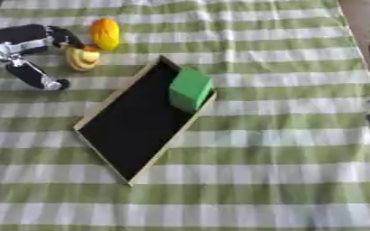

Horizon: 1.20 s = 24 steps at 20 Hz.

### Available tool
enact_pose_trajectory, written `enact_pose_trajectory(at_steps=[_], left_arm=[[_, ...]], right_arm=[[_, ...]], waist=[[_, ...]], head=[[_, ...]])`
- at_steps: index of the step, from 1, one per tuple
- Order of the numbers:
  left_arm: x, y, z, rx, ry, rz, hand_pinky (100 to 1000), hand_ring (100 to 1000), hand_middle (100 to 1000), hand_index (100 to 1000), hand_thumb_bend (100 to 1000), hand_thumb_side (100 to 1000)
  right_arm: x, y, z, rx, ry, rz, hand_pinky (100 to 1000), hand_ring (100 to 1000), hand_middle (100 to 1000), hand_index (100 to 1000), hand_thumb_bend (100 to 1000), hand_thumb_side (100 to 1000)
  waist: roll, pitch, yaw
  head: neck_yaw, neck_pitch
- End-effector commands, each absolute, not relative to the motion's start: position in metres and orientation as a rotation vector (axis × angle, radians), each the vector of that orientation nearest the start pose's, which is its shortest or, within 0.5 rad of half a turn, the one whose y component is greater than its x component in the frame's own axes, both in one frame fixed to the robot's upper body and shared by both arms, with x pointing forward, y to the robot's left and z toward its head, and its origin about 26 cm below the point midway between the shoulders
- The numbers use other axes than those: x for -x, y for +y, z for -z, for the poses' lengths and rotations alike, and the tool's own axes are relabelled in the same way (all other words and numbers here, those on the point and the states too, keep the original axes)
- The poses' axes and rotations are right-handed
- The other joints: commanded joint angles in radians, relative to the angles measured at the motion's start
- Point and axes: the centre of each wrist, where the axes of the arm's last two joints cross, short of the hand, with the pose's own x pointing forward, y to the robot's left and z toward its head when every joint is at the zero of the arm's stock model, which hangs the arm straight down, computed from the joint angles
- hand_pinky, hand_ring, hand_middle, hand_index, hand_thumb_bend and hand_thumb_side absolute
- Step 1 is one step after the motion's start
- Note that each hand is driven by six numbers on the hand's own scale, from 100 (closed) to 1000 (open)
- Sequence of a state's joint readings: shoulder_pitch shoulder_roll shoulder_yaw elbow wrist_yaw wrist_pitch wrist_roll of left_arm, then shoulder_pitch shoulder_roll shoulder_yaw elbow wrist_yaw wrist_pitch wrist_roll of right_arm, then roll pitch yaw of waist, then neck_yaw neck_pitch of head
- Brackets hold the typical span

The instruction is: Pick up objects on the table and place them in the box.

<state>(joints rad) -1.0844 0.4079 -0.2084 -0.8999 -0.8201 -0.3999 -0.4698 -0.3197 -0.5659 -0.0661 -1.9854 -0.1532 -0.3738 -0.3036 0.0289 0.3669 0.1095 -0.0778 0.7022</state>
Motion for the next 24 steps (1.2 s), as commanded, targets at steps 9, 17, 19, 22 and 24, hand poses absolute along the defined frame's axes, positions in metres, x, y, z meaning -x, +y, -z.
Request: enact_pose_trajectory(at_steps=[9,17,19,22,24], left_arm=[[-0.492,0.231,-0.255,-0.938,-1.717,1.627,537,621,514,598,100,100],[-0.463,0.225,-0.303,-0.949,-1.944,1.677,539,611,516,606,172,100],[-0.451,0.222,-0.314,-0.947,-1.996,1.713,542,612,515,607,188,100],[-0.434,0.214,-0.323,-0.918,-2.052,1.794,545,609,512,593,226,100],[-0.422,0.206,-0.324,-0.881,-2.089,1.865,545,609,513,595,235,100]], right_arm=[[-0.296,-0.306,-0.244,-0.302,3.521,0.211,874,894,628,750,100,482],[-0.294,-0.31,-0.242,-0.318,3.523,0.217,874,893,629,751,100,487],[-0.294,-0.311,-0.242,-0.323,3.522,0.214,874,892,630,752,100,488],[-0.293,-0.313,-0.242,-0.333,3.519,0.208,874,892,632,753,100,489],[-0.293,-0.314,-0.242,-0.337,3.516,0.207,874,892,633,753,100,491]], waist=[[-0.004,-0.019,-0.002],[-0.001,-0.037,0.01],[-0.001,-0.043,0.014],[0.0,-0.05,0.017],[0.001,-0.054,0.018]], head=[[0.006,-0.013],[-0.002,-0.003],[-0.005,-0.001],[-0.007,0.001],[-0.006,0.002]])
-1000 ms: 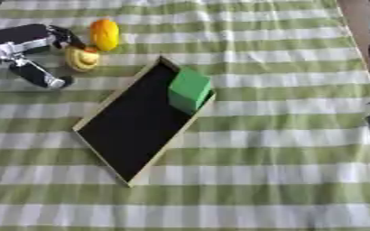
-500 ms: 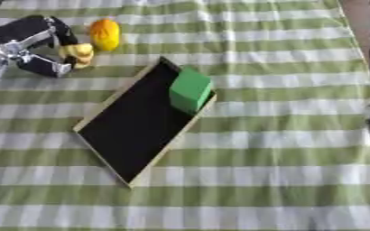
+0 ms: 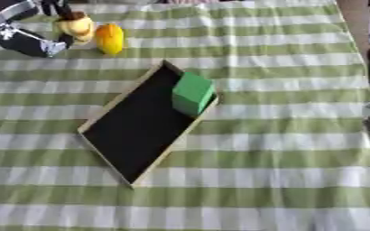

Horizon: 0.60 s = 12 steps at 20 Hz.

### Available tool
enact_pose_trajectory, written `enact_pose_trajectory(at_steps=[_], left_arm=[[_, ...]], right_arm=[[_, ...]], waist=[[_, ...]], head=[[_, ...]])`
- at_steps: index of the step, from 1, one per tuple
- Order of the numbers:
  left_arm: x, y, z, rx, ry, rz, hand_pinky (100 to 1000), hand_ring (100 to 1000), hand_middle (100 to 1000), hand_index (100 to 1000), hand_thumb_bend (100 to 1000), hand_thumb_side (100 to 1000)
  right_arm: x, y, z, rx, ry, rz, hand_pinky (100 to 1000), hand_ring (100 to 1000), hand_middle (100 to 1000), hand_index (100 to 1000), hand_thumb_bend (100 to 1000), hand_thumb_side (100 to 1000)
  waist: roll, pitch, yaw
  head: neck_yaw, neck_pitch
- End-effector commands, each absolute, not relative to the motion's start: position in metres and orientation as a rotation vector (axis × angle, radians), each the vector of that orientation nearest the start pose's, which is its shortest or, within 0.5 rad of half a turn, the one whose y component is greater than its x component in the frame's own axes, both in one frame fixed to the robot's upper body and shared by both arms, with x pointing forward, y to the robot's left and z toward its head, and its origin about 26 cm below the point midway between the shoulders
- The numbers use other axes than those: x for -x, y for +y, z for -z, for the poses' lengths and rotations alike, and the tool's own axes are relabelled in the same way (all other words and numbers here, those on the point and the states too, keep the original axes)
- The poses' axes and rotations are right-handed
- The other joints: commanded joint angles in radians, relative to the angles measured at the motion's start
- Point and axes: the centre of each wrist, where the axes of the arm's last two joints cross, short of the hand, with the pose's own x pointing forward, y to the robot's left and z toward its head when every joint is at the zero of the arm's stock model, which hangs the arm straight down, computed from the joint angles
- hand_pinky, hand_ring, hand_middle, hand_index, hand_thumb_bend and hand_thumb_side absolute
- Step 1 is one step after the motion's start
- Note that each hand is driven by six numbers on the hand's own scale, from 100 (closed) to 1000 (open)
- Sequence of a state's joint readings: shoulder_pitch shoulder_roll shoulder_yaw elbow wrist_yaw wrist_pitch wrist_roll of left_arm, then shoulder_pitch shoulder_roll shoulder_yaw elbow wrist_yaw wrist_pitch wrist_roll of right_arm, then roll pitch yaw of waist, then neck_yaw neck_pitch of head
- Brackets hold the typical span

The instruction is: Pick up objects on the table and place them in the box.

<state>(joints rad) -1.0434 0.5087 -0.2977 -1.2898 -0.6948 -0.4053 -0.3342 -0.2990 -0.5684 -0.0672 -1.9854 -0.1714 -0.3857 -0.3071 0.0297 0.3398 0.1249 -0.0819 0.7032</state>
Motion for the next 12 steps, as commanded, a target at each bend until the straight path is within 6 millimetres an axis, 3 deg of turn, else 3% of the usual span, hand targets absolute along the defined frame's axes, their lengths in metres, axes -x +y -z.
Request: enact_pose_trajectory(at_steps=[1,5,12], left_arm=[[-0.416,0.201,-0.325,0.959,2.364,-2.124,543,608,513,595,231,100],[-0.392,0.187,-0.318,0.807,2.312,-2.157,543,610,518,602,194,100],[-0.37,0.187,-0.298,0.74,2.261,-2.312,548,616,523,610,167,100]], right_arm=[[-0.293,-0.315,-0.242,-0.338,3.514,0.204,874,891,633,753,100,492],[-0.293,-0.316,-0.243,-0.341,3.51,0.195,874,891,634,754,100,495],[-0.292,-0.317,-0.243,-0.355,3.503,0.176,874,891,635,755,100,498]], waist=[[0.0,-0.028,0.003],[0.0,-0.032,0.003],[0.001,-0.032,0.005]], head=[[-0.002,0.002],[-0.002,0.009],[-0.003,0.023]])
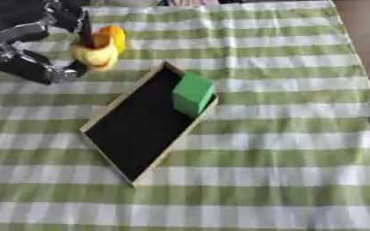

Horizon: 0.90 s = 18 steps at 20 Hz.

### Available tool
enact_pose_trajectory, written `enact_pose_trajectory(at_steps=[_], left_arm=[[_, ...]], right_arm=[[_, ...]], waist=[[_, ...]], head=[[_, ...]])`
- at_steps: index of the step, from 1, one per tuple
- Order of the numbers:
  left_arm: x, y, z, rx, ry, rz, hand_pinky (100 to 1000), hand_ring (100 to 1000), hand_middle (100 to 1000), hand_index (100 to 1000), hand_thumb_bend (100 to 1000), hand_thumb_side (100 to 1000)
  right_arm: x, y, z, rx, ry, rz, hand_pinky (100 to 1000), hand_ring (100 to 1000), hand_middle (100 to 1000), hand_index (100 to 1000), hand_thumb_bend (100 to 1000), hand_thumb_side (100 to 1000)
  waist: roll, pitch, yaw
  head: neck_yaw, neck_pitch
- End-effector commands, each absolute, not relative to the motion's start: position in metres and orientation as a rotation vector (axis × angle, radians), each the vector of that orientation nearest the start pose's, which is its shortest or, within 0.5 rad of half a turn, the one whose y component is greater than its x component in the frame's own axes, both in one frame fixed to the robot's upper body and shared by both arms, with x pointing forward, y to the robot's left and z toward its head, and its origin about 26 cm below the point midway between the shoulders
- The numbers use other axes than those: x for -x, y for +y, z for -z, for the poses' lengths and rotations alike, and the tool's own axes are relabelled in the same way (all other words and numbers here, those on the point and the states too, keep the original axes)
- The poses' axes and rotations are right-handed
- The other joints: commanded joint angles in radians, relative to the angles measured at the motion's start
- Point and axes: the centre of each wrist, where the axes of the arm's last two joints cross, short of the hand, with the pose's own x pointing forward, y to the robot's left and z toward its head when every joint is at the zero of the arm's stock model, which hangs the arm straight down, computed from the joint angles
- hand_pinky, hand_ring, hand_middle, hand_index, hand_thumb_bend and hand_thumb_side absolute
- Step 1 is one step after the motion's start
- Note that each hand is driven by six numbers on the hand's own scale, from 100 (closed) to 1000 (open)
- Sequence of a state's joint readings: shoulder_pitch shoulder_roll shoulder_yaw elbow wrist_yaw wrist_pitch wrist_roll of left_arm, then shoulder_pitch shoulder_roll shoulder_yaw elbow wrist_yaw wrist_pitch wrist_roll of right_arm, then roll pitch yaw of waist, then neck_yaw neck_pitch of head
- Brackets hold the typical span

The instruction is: Pick up objects on the table and place them in the box.

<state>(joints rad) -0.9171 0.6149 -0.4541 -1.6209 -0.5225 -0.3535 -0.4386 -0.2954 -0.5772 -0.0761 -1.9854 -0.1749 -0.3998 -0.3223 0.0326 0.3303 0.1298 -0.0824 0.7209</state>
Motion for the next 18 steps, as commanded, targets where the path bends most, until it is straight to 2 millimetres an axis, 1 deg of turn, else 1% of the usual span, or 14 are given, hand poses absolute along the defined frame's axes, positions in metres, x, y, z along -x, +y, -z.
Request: enact_pose_trajectory(at_steps=[1,3,4,5,9,12,18], left_arm=[[-0.368,0.186,-0.295,0.735,2.25,-2.335,549,617,523,611,166,100],[-0.366,0.185,-0.288,0.721,2.222,-2.387,550,619,525,613,155,100],[-0.366,0.185,-0.285,0.716,2.211,-2.413,553,622,526,616,253,100],[-0.366,0.185,-0.281,0.715,2.201,-2.44,553,622,527,616,148,100],[-0.369,0.186,-0.268,0.712,2.165,-2.523,556,625,530,620,144,100],[-0.373,0.185,-0.261,0.701,2.174,-2.539,554,626,534,623,107,100],[-0.376,0.181,-0.257,0.661,2.181,-2.547,553,628,535,623,100,100]], right_arm=[[-0.292,-0.317,-0.243,-0.356,3.502,0.174,874,891,635,755,100,497],[-0.292,-0.318,-0.243,-0.36,3.5,0.17,874,891,635,755,100,497],[-0.292,-0.318,-0.243,-0.361,3.499,0.167,874,891,634,755,100,494],[-0.292,-0.318,-0.243,-0.363,3.499,0.164,874,891,634,755,100,497],[-0.292,-0.318,-0.242,-0.366,3.5,0.153,874,891,633,755,100,498],[-0.292,-0.318,-0.242,-0.366,3.499,0.142,873,890,633,755,100,500],[-0.292,-0.318,-0.242,-0.365,3.498,0.137,873,890,633,755,100,500]], waist=[[-0.003,-0.022,0.0],[-0.005,-0.02,-0.001],[-0.006,-0.019,-0.001],[-0.006,-0.018,-0.002],[-0.008,-0.015,-0.003],[-0.009,-0.015,-0.006],[-0.01,-0.014,-0.006]], head=[[-0.003,0.006],[-0.001,0.007],[0.0,0.007],[0.0,0.008],[0.002,0.007],[0.002,0.007],[0.002,0.005]])
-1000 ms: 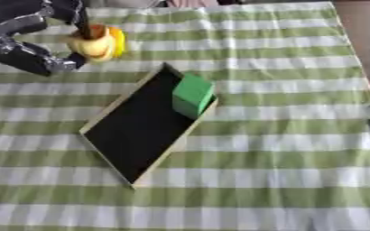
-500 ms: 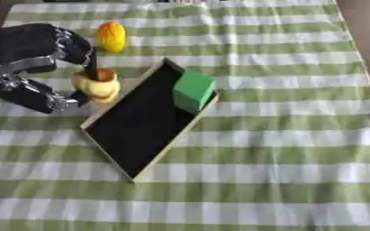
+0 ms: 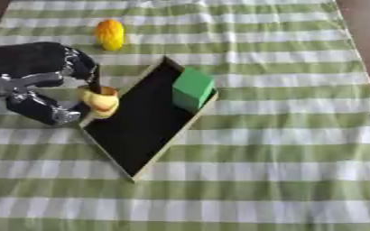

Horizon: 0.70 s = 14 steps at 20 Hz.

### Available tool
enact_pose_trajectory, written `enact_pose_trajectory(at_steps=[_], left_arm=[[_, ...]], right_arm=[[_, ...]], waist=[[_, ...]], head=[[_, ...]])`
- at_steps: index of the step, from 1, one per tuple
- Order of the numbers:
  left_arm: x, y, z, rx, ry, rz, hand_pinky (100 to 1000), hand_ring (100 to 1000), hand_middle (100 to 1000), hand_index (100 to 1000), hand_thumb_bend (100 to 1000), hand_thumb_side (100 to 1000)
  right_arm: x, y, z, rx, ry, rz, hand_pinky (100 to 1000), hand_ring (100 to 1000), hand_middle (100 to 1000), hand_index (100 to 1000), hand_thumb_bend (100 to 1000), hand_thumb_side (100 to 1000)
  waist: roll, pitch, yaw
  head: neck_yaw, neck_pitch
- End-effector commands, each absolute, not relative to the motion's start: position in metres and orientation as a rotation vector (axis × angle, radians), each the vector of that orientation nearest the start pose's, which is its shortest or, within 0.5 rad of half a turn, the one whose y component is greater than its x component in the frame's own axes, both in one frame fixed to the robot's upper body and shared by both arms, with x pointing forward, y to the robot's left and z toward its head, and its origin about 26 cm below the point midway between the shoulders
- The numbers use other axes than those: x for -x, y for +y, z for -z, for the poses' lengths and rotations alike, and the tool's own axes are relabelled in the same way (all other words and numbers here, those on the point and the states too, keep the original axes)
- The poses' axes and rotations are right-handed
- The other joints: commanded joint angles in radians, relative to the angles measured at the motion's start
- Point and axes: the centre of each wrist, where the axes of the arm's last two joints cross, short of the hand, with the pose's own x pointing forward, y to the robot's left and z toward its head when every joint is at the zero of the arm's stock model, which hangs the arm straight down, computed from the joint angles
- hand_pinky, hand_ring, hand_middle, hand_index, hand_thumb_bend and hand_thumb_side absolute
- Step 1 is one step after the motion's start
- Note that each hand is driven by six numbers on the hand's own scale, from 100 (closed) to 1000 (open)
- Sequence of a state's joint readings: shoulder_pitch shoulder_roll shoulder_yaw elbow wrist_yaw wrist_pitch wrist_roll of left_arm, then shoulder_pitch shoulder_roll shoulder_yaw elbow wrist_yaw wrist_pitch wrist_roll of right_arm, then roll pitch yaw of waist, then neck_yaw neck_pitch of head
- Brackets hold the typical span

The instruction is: Pick up objects on the table and place them in the box.

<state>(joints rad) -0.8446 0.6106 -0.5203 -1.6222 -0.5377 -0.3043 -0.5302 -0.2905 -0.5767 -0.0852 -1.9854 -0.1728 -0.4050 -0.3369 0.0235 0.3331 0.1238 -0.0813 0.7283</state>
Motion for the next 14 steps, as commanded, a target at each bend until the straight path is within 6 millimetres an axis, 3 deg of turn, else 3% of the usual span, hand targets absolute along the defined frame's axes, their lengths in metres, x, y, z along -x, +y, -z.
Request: enact_pose_trajectory(at_steps=[1,2,3,4,6,7,8,12,14], left_arm=[[-0.376,0.181,-0.257,0.659,2.181,-2.547,553,628,535,623,100,100],[-0.376,0.181,-0.257,0.659,2.181,-2.548,553,628,535,623,100,100],[-0.377,0.182,-0.255,0.662,2.156,-2.567,869,898,840,924,385,162],[-0.377,0.182,-0.253,0.667,2.117,-2.589,869,898,840,924,385,162],[-0.377,0.183,-0.255,0.689,2.054,-2.607,895,929,864,949,470,401],[-0.376,0.183,-0.258,0.705,2.03,-2.609,898,935,867,951,489,426],[-0.375,0.183,-0.26,0.715,2.01,-2.61,888,928,860,947,483,422],[-0.373,0.185,-0.271,0.737,2.054,-2.571,871,914,844,935,372,211],[-0.371,0.185,-0.28,0.761,2.119,-2.509,861,906,838,929,339,155]], right_arm=[[-0.292,-0.318,-0.242,-0.365,3.498,0.137,873,890,633,755,100,500],[-0.292,-0.318,-0.242,-0.365,3.498,0.136,873,890,633,754,100,500],[-0.292,-0.318,-0.242,-0.365,3.498,0.137,873,890,632,754,100,502],[-0.292,-0.318,-0.242,-0.365,3.498,0.138,873,890,632,754,100,502],[-0.292,-0.318,-0.242,-0.366,3.499,0.137,873,890,632,754,100,501],[-0.292,-0.318,-0.242,-0.366,3.499,0.137,872,890,632,754,100,501],[-0.292,-0.318,-0.242,-0.366,3.499,0.136,872,889,632,754,100,501],[-0.292,-0.318,-0.241,-0.367,3.5,0.136,872,889,632,754,100,500],[-0.292,-0.318,-0.241,-0.367,3.5,0.138,872,889,632,754,100,502]], waist=[[0.0,-0.017,0.0],[0.0,-0.017,0.0],[0.002,-0.017,-0.001],[0.004,-0.017,-0.002],[0.004,-0.018,-0.001],[0.004,-0.018,0.0],[0.003,-0.019,0.0],[0.002,-0.02,0.002],[0.002,-0.021,0.003]], head=[[0.001,-0.002],[0.001,-0.002],[0.002,-0.002],[0.002,-0.002],[0.002,-0.002],[0.002,-0.001],[0.002,-0.001],[0.002,0.0],[0.002,0.001]])
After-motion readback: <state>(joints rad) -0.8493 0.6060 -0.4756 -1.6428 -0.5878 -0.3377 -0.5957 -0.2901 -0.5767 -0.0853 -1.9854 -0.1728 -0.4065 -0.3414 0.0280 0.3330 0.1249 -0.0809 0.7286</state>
